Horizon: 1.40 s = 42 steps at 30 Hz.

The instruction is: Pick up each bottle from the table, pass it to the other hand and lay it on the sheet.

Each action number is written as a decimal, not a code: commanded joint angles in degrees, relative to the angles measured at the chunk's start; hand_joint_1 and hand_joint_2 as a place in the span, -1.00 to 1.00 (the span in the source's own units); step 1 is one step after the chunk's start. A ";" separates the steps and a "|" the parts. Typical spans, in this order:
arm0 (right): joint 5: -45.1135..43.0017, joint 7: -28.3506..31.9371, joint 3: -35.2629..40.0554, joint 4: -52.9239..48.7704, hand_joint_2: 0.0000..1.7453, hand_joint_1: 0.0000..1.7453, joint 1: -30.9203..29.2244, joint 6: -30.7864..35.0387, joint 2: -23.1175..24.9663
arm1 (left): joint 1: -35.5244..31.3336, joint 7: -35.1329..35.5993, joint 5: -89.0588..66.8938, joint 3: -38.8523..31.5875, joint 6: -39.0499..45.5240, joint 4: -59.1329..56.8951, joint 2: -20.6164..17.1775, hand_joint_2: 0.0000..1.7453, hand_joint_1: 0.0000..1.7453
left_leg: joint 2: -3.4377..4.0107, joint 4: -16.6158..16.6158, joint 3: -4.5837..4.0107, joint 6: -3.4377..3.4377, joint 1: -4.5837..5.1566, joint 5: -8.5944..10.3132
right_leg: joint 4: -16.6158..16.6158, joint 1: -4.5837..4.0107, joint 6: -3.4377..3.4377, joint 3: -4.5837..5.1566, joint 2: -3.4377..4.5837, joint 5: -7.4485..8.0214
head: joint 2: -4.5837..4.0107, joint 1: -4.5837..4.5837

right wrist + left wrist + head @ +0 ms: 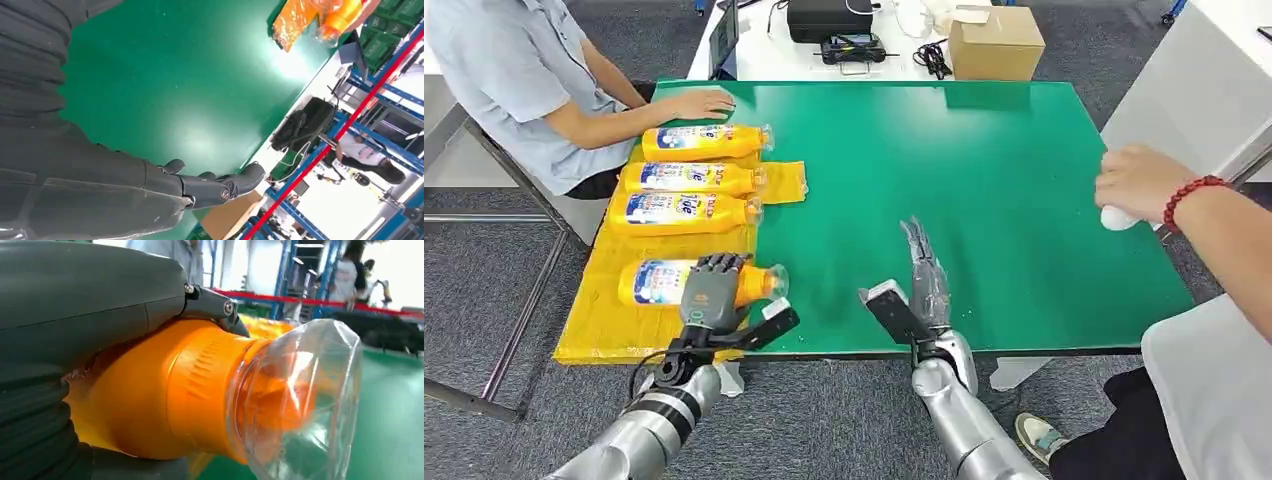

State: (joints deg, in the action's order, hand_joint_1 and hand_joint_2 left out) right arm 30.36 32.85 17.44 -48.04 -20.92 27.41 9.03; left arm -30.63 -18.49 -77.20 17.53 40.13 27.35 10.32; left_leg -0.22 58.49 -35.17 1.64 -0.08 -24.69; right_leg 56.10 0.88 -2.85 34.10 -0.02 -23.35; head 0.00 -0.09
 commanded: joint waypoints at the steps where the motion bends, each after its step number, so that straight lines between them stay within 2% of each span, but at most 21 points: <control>1: -0.72 0.86 -1.78 7.20 1.00 -1.00 -3.55 0.76 0.43 | -2.73 -1.48 2.13 1.75 -1.13 -9.01 -1.94 1.00 1.00 | 0.11 -0.03 0.26 -0.09 -0.05 -0.09 | -0.04 -0.06 0.12 -0.23 0.09 -0.05 | 0.00 0.00; 5: -1.11 1.35 -2.11 9.49 1.00 -1.00 -4.43 1.32 0.41 | -2.00 -0.72 3.67 1.78 -3.15 -9.82 -2.61 1.00 1.00 | 0.17 -0.07 0.37 -0.11 -0.03 -0.08 | -0.04 -0.04 0.14 -0.30 0.15 -0.04 | 0.00 0.00; 7: -1.27 1.43 -2.45 10.67 1.00 -1.00 -4.84 1.82 0.37 | -1.64 -0.18 4.56 1.12 -3.44 -10.22 -2.67 1.00 0.82 | 0.19 -0.10 0.42 -0.13 -0.05 -0.07 | -0.08 -0.06 0.16 -0.35 0.17 -0.02 | 0.00 -0.02; 10: -1.26 1.58 -2.50 11.14 1.00 -1.00 -5.03 2.01 0.39 | -1.50 -0.16 4.93 0.86 -3.26 -10.28 -2.67 1.00 0.82 | 0.19 -0.10 0.44 -0.11 -0.02 -0.04 | -0.06 -0.03 0.13 -0.35 0.18 -0.01 | 0.00 -0.02; 14: -1.27 1.90 -2.62 12.18 1.00 -1.00 -5.41 2.39 0.41 | -1.27 0.00 5.51 0.60 -3.46 -10.56 -2.69 1.00 0.66 | 0.26 -0.13 0.62 -0.14 -0.03 -0.06 | -0.07 -0.04 0.17 -0.49 0.24 0.00 | 0.00 -0.02; 16: -1.32 1.98 -2.74 12.40 1.00 -1.00 -5.47 2.62 0.42 | -1.13 -0.15 6.54 -0.12 -3.71 -10.56 -2.39 1.00 0.06 | 0.24 -0.10 0.59 -0.13 -0.03 -0.06 | -0.04 -0.05 0.15 -0.45 0.21 -0.01 | 0.00 0.00; 17: -1.33 1.97 -2.82 12.43 1.00 -1.00 -5.43 2.76 0.39 | -1.08 -0.37 7.34 -0.66 -4.10 -10.45 -2.07 1.00 -0.12 | 0.19 -0.09 0.54 -0.10 -0.01 -0.04 | -0.02 -0.03 0.11 -0.39 0.17 0.00 | 0.00 0.00; 18: -1.27 1.92 -2.85 12.43 1.00 -1.00 -5.40 2.94 0.36 | -1.09 -0.38 7.65 -0.84 -4.48 -10.48 -1.86 1.00 -0.40 | 0.23 -0.13 0.64 -0.14 -0.03 -0.06 | -0.04 -0.04 0.16 -0.48 0.20 -0.01 | 0.00 0.00; 19: -1.32 1.87 -2.89 12.46 1.00 -1.00 -5.39 2.90 0.38 | -1.13 -0.23 7.77 -0.91 -4.85 -10.57 -1.73 1.00 -0.78 | 0.20 -0.09 0.56 -0.10 -0.01 -0.04 | 0.01 -0.02 0.11 -0.40 0.17 -0.01 | 0.00 0.00; 20: -1.18 1.74 -2.95 12.49 1.00 -1.00 -5.33 3.09 0.31 | -1.18 0.44 7.70 -1.03 -6.94 -10.58 -1.43 1.00 -1.00 | 0.17 -0.07 0.55 -0.08 0.00 -0.04 | 0.02 -0.01 0.08 -0.39 0.14 -0.01 | 0.00 0.00; 30: -0.42 1.28 -3.89 13.12 1.00 -1.00 -5.34 3.68 -0.22 | -1.32 6.50 5.14 2.29 -19.72 -11.70 -1.98 1.00 -1.00 | 0.14 -0.14 0.83 -0.12 -0.02 0.02 | -0.05 -0.03 0.15 -0.74 0.13 0.04 | 0.00 0.00; 39: -0.29 1.24 -3.95 13.07 1.00 -1.00 -5.32 3.67 -0.22 | -1.30 7.10 4.67 2.82 -20.52 -11.43 -2.15 1.00 -1.00 | 0.19 -0.20 1.12 -0.16 0.00 0.04 | -0.08 0.00 0.18 -1.02 0.18 0.06 | 0.00 0.00; 42: 0.11 1.02 -4.22 12.86 1.00 -1.00 -5.16 4.00 -0.28 | -1.64 8.86 4.61 3.22 -25.18 -11.63 -2.17 1.00 -1.00 | 0.10 -0.14 1.20 -0.11 0.02 0.01 | -0.04 0.02 0.11 -1.13 0.11 0.01 | 0.00 0.00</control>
State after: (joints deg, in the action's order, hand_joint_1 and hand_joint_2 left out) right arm 29.94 34.32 14.67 -38.42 -24.01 30.82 9.20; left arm -34.29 -12.04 -72.24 19.19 21.55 20.76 9.20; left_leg -0.29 58.45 -34.08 1.59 -0.07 -24.67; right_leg 56.12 0.89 -2.83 33.00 -0.07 -23.37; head 0.00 -0.09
